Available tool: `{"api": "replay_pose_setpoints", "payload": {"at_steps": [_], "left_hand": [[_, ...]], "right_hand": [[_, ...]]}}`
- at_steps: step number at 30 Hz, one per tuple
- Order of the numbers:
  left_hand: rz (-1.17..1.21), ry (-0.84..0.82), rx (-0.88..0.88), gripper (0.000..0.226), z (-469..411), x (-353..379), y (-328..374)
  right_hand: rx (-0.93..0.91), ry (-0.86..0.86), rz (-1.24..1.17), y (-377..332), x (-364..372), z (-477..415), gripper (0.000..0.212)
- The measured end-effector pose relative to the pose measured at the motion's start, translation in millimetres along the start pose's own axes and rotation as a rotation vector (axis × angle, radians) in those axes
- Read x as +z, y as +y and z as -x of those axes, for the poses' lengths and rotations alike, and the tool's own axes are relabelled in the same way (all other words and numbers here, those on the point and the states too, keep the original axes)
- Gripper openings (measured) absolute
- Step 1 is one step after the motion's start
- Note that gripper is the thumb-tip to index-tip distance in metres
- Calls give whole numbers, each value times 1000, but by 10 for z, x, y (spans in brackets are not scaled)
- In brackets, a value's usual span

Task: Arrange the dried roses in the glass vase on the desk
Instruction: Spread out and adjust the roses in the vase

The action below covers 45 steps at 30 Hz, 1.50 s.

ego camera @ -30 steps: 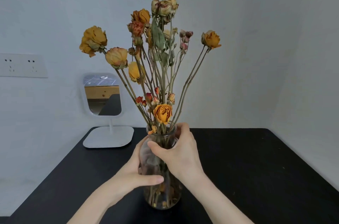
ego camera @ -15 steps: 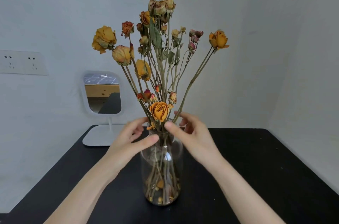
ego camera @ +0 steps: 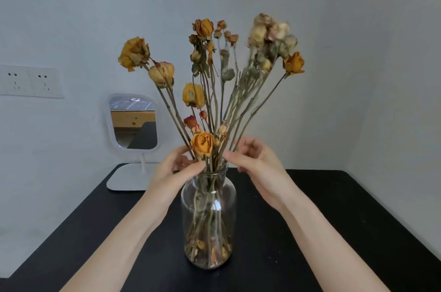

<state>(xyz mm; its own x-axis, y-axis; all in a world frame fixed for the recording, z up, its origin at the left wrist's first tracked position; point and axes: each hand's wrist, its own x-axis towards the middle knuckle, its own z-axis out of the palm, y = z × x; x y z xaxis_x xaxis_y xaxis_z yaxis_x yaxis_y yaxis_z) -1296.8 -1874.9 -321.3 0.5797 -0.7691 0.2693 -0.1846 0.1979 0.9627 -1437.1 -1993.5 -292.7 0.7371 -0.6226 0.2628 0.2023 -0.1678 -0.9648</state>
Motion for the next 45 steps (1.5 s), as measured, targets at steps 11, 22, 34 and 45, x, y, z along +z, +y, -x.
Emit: {"api": "replay_pose_setpoints", "payload": {"at_steps": [11, 22, 34, 45], "left_hand": [[14, -10, 58, 41, -51, 47, 157], [-8, -9, 34, 54, 22, 55, 31], [-30, 3, 3, 20, -13, 73, 48], [-17, 42, 3, 11, -20, 83, 35]], "right_hand": [[-83, 12, 13, -62, 72, -34, 27], [-502, 279, 436, 55, 281, 185, 13], [-531, 409, 378, -11, 275, 152, 5], [-364, 415, 497, -106, 284, 14, 17]]}}
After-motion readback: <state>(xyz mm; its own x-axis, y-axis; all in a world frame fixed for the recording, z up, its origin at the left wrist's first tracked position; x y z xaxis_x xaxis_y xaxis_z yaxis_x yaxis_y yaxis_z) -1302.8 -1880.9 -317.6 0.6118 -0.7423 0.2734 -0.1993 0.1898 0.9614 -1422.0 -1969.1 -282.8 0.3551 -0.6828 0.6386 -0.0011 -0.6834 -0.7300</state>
